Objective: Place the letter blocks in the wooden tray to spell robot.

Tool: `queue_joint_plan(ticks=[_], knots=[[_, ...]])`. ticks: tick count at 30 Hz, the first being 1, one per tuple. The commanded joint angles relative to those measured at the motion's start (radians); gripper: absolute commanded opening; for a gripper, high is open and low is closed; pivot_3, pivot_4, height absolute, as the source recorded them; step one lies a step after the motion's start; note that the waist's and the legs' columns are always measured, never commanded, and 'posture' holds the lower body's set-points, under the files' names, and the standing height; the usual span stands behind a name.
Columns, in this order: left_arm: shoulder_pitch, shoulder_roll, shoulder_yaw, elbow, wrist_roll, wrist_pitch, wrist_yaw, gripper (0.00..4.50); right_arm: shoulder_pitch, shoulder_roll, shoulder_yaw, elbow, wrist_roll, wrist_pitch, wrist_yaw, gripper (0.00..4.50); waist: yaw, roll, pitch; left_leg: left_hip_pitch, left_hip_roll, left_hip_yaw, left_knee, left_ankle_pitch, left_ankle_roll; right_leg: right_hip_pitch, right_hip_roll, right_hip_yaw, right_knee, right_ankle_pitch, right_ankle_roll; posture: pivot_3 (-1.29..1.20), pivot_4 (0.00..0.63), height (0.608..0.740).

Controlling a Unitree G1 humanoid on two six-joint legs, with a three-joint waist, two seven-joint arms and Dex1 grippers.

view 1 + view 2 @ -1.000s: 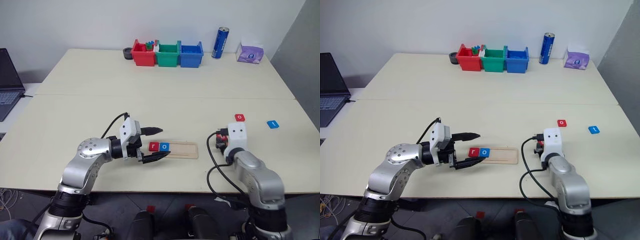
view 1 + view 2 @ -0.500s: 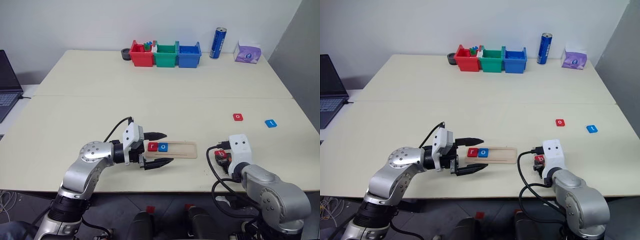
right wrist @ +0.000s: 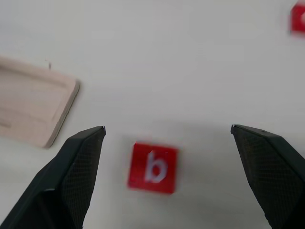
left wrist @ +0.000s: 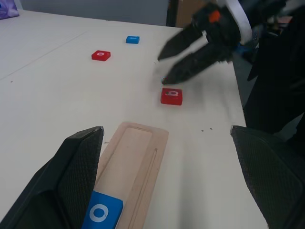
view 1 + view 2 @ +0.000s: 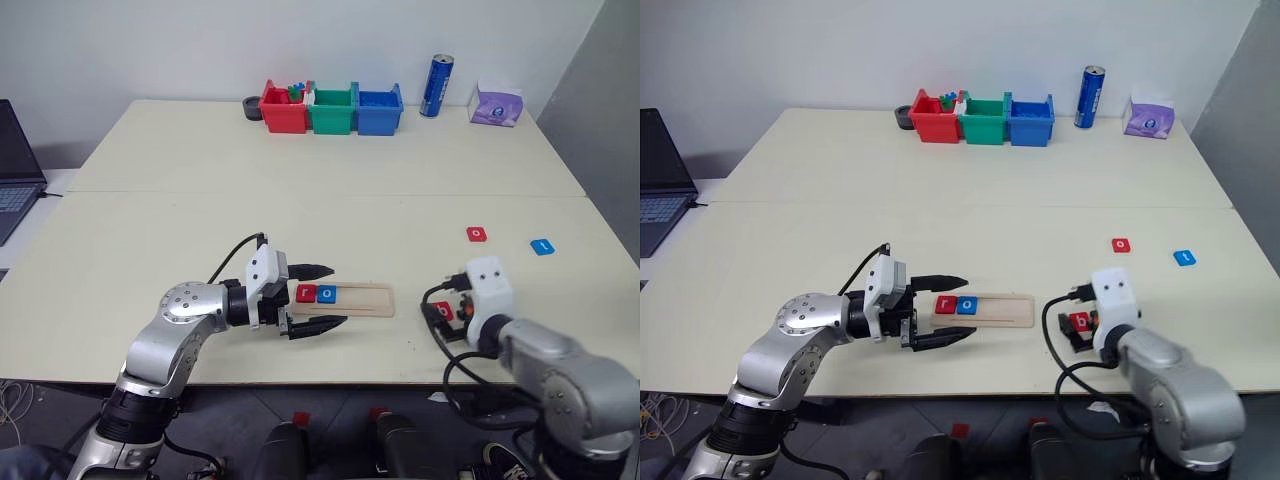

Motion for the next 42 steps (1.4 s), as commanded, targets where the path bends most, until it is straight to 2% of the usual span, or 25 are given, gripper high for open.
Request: queue_joint_plan(ticks=[1,3,5,7,10,14,20,29,42], knots=[[-0.028,-0.009,-0.006,0.0,-0.015,-0.016,-0.01,4.5,0.003,-0.131,-0.019,0.031,0.112,-0.203,0.234,4.49,0.0,0.0,0.0,0.0,0.0,0.0,0.0,0.0,0.0,0.0,0.0,-0.001,-0.001,0.0,0.0,0.0,0.15,0.74],[-0.037,-0.016,-0.014,0.009,-0.014,-0.018,-0.012,4.5,0.045,-0.215,-0.029,0.1,0.138,-0.385,0.376,4.49,0.001,0.0,0.0,0.0,0.0,0.0,-0.001,0.0,0.0,0.0,0.001,-0.001,-0.002,0.0,0.0,0.0,0.15,0.74],[-0.042,-0.021,-0.02,0.013,-0.014,-0.021,-0.022,4.5,0.112,-0.305,-0.023,0.214,0.119,-0.663,0.566,4.49,0.003,0.0,0.0,-0.001,0.0,0.0,-0.001,0.0,0.0,0.0,0.0,-0.001,-0.003,0.0,0.0,0.0,0.15,0.74],[-0.048,-0.024,-0.024,0.019,-0.013,-0.024,-0.029,4.5,0.151,-0.358,-0.011,0.343,0.091,-0.868,0.681,4.49,0.002,-0.001,0.0,-0.001,-0.001,0.001,-0.001,0.0,0.001,0.001,0.0,0.0,-0.004,-0.001,0.0,0.0,0.15,0.74],[-0.051,-0.023,-0.025,0.03,-0.013,-0.033,-0.037,4.5,0.158,-0.397,0.025,0.51,0.037,-1.085,0.763,4.49,0.002,-0.001,0.001,0.0,0.0,0.002,0.0,0.0,0.001,0.001,0.0,0.001,-0.004,0.0,0.001,0.0,0.15,0.74],[-0.05,-0.021,-0.021,0.025,-0.02,-0.031,-0.042,4.5,0.132,-0.425,0.061,0.654,-0.01,-1.273,0.839,4.49,-0.001,-0.001,0.001,0.001,0.0,0.002,0.0,0.0,0.001,0.001,0.001,0.001,-0.001,0.0,0.0,0.0,0.15,0.74],[-0.041,-0.006,-0.014,0.01,-0.039,-0.037,-0.065,4.5,0.102,-0.436,0.128,0.763,-0.036,-1.444,0.937,4.49,0.001,-0.001,0.001,0.001,0.0,0.001,0.0,0.0,0.0,0.001,0.001,0.001,0.0,0.0,0.0,0.0,0.15,0.74],[-0.036,0.061,-0.026,0.001,-0.049,-0.066,-0.165,4.5,0.05,-0.404,0.243,0.895,-0.082,-1.576,1.001,4.49,0.003,-0.001,0.001,0.001,0.0,0.002,0.001,0.0,0.0,0.001,0.0,0.001,0.0,0.0,0.0,0.0,0.15,0.74],[-0.036,0.064,-0.071,-0.005,-0.024,-0.134,-0.218,4.5,-0.03,-0.379,0.27,1.152,-0.133,-1.718,1.02,4.49,0.003,-0.001,0.001,0.002,0.0,0.002,0.001,0.0,0.0,0.001,0.0,0.002,0.0,0.0,0.0,0.0,0.15,0.74]])
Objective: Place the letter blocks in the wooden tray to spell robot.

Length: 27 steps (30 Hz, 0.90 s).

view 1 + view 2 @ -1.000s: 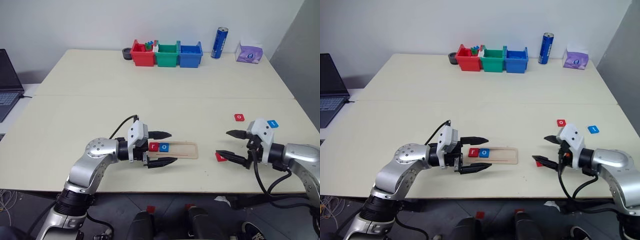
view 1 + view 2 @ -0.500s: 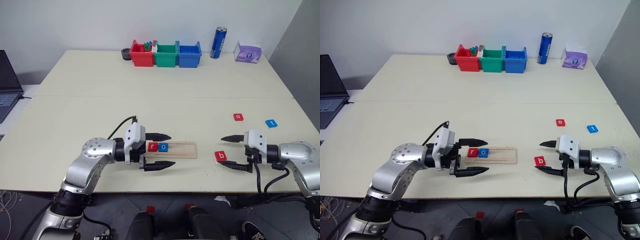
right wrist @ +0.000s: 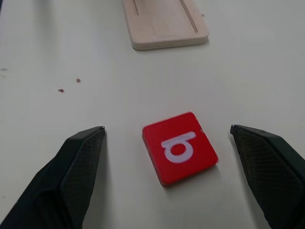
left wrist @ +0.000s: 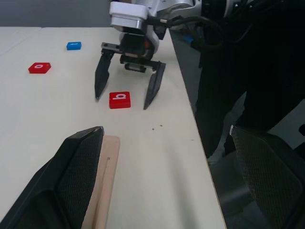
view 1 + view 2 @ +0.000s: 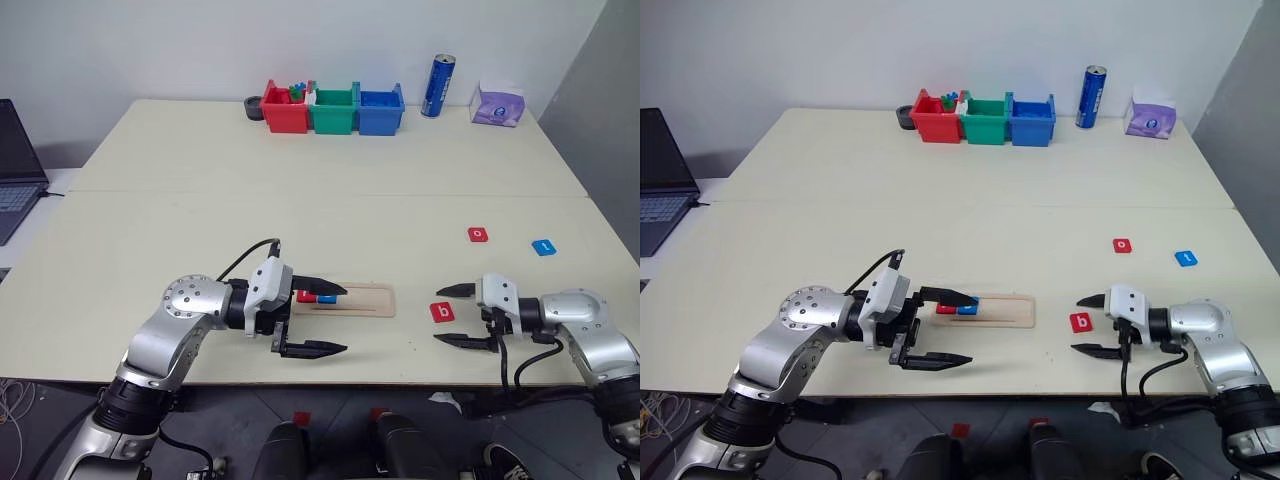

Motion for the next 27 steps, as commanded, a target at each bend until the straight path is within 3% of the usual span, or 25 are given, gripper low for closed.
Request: queue_joint_plan(ticks=[1,6,8,16,21,27], knots=[[-0.009,0.006,-0.007,-0.021,0.003,-0.033,-0.02,4.5,-0.025,0.002,-0.005,0.037,-0.01,-0.043,0.013,4.49,0.0,0.0,0.0,0.0,0.0,0.0,0.0,0.0,0.0,0.0,0.0,0.0,0.0,0.0,0.0,0.0,0.15,0.74],[-0.019,0.012,-0.001,-0.008,0.005,-0.039,-0.031,4.5,-0.028,0.015,0.006,0.048,-0.014,-0.054,0.016,4.49,0.0,0.0,0.0,0.0,0.0,0.0,0.0,0.0,0.0,0.0,0.0,0.0,0.0,0.0,0.0,0.0,0.15,0.74],[-0.029,0.013,0.003,-0.002,0.008,-0.038,-0.028,4.5,-0.026,0.022,0.011,0.053,-0.015,-0.062,0.021,4.13,0.0,0.0,0.0,0.001,0.0,0.0,0.0,0.0,0.0,0.001,0.0,0.0,0.0,0.0,0.0,0.0,0.15,0.74],[-0.034,0.023,0.012,0.008,0.011,-0.041,-0.031,4.5,-0.029,0.041,0.019,0.07,-0.024,-0.083,0.031,1.56,-0.001,0.0,0.0,0.008,0.0,0.0,0.0,0.0,0.0,0.007,0.0,0.0,0.0,0.0,0.0,0.0,0.15,0.74],[-0.027,0.03,0.025,0.015,0.011,-0.047,-0.021,4.5,-0.041,0.032,0.01,0.023,-0.004,-0.05,0.036,1.45,-0.001,0.0,0.0,0.011,0.0,0.0,0.0,0.0,0.0,0.01,0.0,0.0,0.0,-0.001,0.0,0.0,0.15,0.74],[-0.007,0.082,0.107,0.075,0.015,-0.08,-0.005,4.5,-0.115,0.099,0.021,-0.248,0.083,0.232,-0.047,1.45,-0.011,0.001,0.001,0.012,0.001,0.0,-0.001,0.0,0.0,0.01,0.001,0.001,0.001,-0.001,0.0,0.0,0.15,0.74]])
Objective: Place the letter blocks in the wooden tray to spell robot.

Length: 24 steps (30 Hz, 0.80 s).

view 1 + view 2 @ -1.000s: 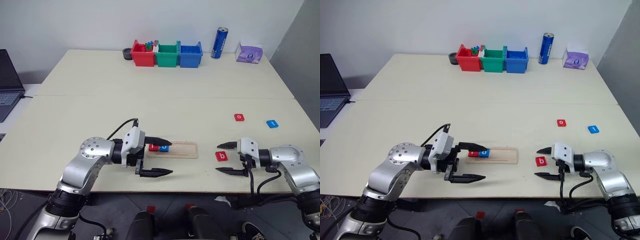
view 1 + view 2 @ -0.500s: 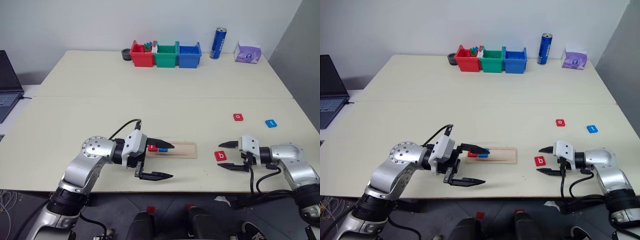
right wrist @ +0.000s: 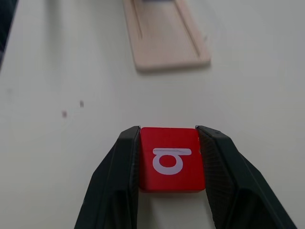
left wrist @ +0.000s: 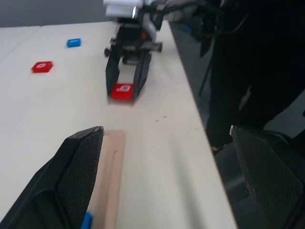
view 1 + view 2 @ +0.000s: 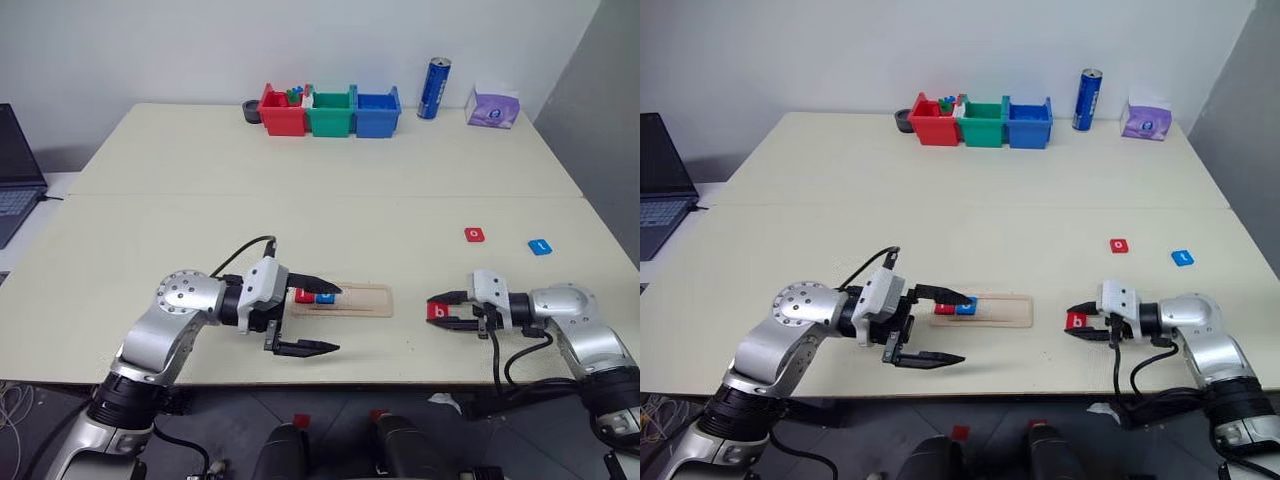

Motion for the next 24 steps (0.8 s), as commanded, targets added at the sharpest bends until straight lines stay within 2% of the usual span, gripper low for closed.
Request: queue_joint_plan(ticks=[1,4,10,24], knots=[[0.016,0.042,0.077,0.026,0.002,-0.04,0.006,4.5,-0.067,0.06,0.021,-0.167,0.04,0.145,-0.073,1.45,-0.002,0.0,0.0,0.0,0.0,-0.001,0.0,0.0,0.0,0.0,0.0,0.0,0.0,0.0,-0.001,0.0,0.15,0.74],[0.048,0.077,0.113,0.053,0.007,-0.073,-0.004,4.5,-0.103,0.141,0.073,-0.203,0.012,0.221,-0.146,1.45,0.001,0.0,0.0,0.0,0.001,-0.002,-0.001,0.0,0.0,0.0,0.0,-0.002,0.0,-0.001,-0.002,0.0,0.15,0.74],[0.073,0.108,0.145,0.116,0.034,-0.139,-0.004,4.5,-0.14,0.254,0.153,-0.171,-0.06,0.259,-0.248,1.45,0.015,0.001,0.0,-0.003,-0.001,-0.001,-0.001,0.0,0.0,-0.002,-0.002,-0.003,-0.001,-0.002,-0.003,0.0,0.15,0.74],[0.052,0.102,0.134,0.128,0.04,-0.149,0.014,4.5,-0.206,0.319,0.216,-0.008,-0.119,0.195,-0.235,1.45,0.007,0.001,0.001,-0.003,0.0,-0.001,-0.001,0.0,0.0,-0.003,-0.001,-0.003,0.0,-0.002,-0.003,0.0,0.15,0.74]])
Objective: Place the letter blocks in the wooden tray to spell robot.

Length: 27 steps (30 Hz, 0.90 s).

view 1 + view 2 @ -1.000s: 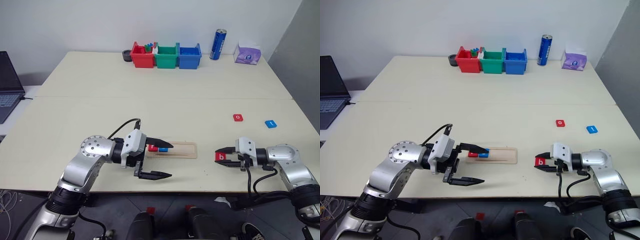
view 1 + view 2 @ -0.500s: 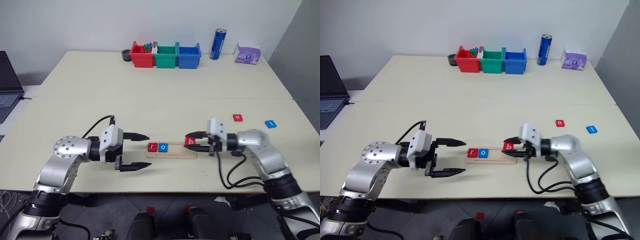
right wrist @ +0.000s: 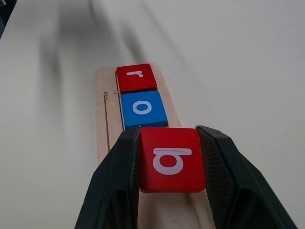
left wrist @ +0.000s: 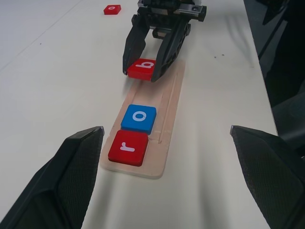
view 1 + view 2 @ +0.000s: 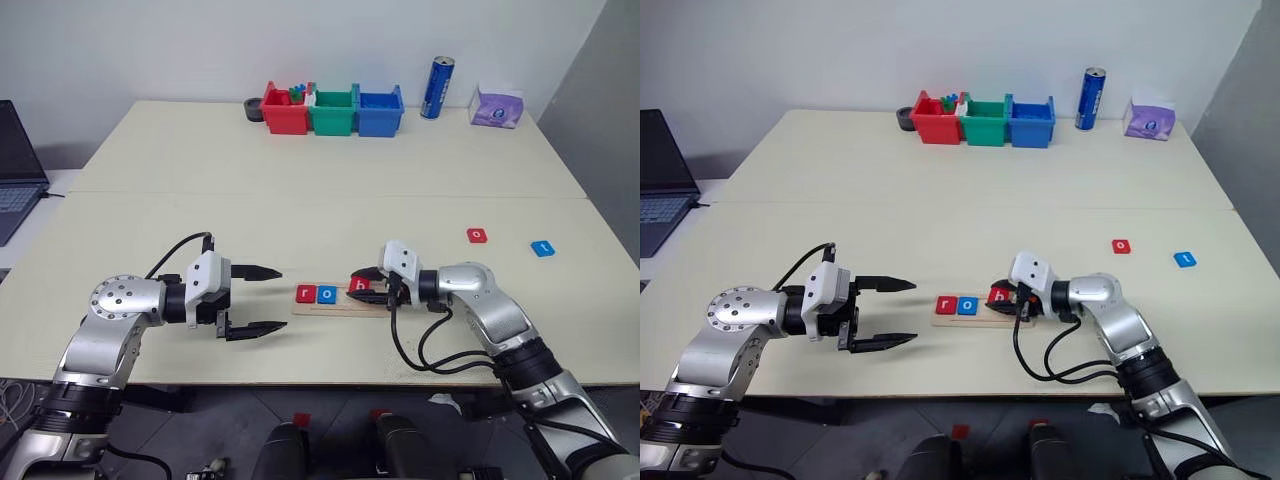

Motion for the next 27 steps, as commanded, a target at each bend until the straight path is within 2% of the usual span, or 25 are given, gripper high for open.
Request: queue_joint_plan(ticks=[1,9,27], knots=[[-0.026,-0.003,0.008,-0.022,0.0,-0.009,0.008,4.5,-0.031,0.022,0.021,0.014,-0.007,-0.03,0.018,1.45,0.0,0.0,0.0,0.0,0.0,0.0,0.0,0.0,0.0,0.0,0.0,0.0,0.0,0.0,0.0,0.0,0.15,0.74],[-0.027,0.002,0.012,-0.019,0.004,-0.012,0.008,4.5,-0.055,0.054,0.038,0.065,-0.021,-0.057,0.027,1.45,0.0,0.0,0.0,0.0,0.0,0.0,0.0,0.0,0.0,0.0,0.0,0.0,0.0,0.0,0.0,0.0,0.15,0.74],[-0.02,0.008,0.02,-0.024,0.005,-0.015,0.015,4.5,-0.071,0.053,0.038,0.115,-0.038,-0.083,0.058,1.45,-0.001,0.0,0.0,0.0,0.0,0.0,0.0,0.0,0.0,0.0,0.0,0.0,0.0,0.0,0.0,0.0,0.15,0.74]])
